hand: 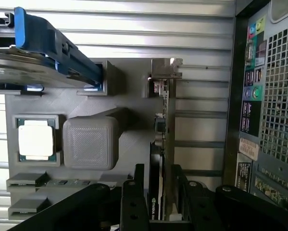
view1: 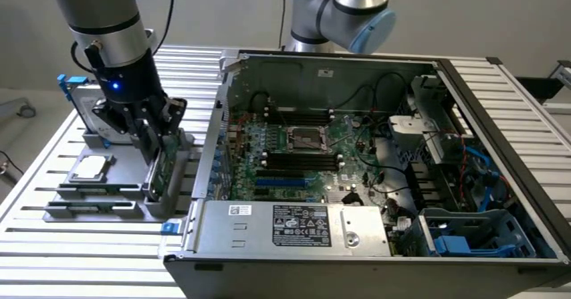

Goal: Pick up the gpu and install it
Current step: 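Pick up the gpu and move the gpu toward the slot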

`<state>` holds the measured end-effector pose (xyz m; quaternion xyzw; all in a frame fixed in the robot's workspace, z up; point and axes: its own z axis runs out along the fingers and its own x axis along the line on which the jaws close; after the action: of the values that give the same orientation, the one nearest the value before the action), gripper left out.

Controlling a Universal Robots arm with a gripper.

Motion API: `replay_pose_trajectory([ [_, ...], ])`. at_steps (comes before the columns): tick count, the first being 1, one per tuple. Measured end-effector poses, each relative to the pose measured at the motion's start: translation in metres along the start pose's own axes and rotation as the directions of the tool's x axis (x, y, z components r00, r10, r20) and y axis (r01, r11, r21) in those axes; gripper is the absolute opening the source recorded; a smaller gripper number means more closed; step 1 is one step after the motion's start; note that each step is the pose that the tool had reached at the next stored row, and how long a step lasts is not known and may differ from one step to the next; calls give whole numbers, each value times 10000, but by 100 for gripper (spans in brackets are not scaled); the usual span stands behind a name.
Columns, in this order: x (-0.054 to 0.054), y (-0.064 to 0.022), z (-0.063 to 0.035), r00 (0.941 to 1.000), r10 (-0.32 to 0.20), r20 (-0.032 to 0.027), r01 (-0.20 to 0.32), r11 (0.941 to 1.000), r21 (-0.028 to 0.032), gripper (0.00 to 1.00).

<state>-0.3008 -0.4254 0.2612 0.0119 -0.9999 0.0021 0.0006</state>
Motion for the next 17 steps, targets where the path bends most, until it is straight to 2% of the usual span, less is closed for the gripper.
replay_pose_trajectory([
  [7, -1, -6, 117, 10000, -2, 2, 2, 10000, 3, 36],
  [17, -1, -5, 135, 10000, 0, 2, 0, 10000, 8, 36],
])
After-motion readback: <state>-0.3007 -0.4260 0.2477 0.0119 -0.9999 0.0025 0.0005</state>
